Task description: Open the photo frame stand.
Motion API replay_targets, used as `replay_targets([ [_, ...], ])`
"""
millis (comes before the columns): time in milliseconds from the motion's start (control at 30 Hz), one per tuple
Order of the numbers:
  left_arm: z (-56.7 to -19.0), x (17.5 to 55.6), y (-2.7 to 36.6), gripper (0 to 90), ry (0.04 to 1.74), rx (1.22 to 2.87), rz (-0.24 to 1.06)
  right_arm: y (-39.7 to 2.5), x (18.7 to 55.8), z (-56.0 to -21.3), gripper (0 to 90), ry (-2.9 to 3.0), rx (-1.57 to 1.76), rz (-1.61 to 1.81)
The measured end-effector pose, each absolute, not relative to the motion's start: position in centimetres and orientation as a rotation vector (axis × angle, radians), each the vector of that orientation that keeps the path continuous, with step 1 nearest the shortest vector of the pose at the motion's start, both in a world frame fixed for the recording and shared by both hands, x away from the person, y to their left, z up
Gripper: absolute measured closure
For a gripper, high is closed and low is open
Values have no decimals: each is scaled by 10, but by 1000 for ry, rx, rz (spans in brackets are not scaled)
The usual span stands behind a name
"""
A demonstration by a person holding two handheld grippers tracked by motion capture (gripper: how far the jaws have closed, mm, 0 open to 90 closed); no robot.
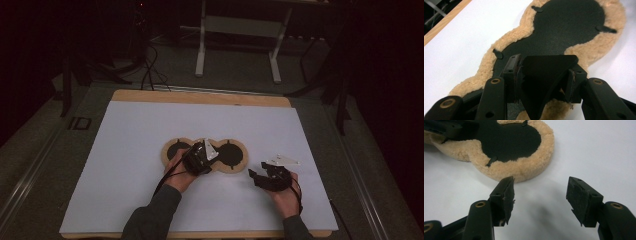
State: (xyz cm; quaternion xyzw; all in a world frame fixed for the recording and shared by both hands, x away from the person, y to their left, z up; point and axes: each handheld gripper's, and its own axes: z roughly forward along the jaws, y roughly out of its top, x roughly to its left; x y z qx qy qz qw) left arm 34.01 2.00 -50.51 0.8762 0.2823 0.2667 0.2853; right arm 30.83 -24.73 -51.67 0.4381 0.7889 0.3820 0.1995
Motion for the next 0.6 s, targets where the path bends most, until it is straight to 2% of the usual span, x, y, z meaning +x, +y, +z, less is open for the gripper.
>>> replay_targets([
  [233,-506,344,17,557,775,2357,721,-248,308,-517,385,2207,1223,1071],
  [600,-507,344,16,622,749,2371,775,-247,308,-517,384,2210,1225,1072],
])
